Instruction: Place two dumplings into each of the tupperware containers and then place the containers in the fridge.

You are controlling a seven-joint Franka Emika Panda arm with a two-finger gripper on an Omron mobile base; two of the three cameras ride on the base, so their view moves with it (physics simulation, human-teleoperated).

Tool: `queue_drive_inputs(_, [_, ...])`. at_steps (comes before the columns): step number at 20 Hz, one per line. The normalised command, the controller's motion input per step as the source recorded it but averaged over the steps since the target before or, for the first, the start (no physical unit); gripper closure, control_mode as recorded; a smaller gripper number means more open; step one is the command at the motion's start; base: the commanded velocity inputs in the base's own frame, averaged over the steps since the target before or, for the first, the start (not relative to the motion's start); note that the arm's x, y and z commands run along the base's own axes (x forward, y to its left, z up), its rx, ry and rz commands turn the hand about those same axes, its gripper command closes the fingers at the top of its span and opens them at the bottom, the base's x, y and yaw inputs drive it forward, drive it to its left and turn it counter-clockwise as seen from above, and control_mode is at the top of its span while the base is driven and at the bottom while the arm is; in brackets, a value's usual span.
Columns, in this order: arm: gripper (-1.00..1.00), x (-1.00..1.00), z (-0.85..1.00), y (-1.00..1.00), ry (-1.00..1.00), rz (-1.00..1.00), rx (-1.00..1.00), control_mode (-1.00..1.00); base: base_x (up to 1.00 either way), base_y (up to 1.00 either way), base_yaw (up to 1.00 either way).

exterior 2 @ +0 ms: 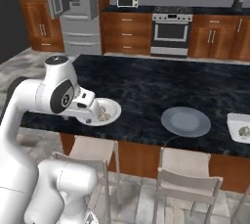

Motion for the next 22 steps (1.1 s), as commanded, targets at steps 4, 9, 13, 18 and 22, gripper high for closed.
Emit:
queue_drive_inputs(4, [-1.0, 0.0, 0.0, 0.0, 0.0, 0.0, 0.0, 1.0, 0.31, 0.31, 0.0])
queue_drive_inputs(9, [-1.0, 0.0, 0.0, 0.0, 0.0, 0.0, 0.0, 1.0, 0.69, -0.03, 0.0])
queue_drive_inputs(13, [-1.0, 0.25, -0.05, 0.0, 0.0, 0.0, 0.0, -1.0, 0.62, -0.05, 0.0])
queue_drive_inputs(18, [-1.0, 1.0, -0.45, -0.01, 0.0, 0.0, 0.0, -1.0, 0.0, 0.0, 0.0])
queue_drive_inputs(22, [-1.0, 1.0, -0.7, -0.18, 0.0, 0.0, 0.0, -1.0, 0.0, 0.0, 0.0])
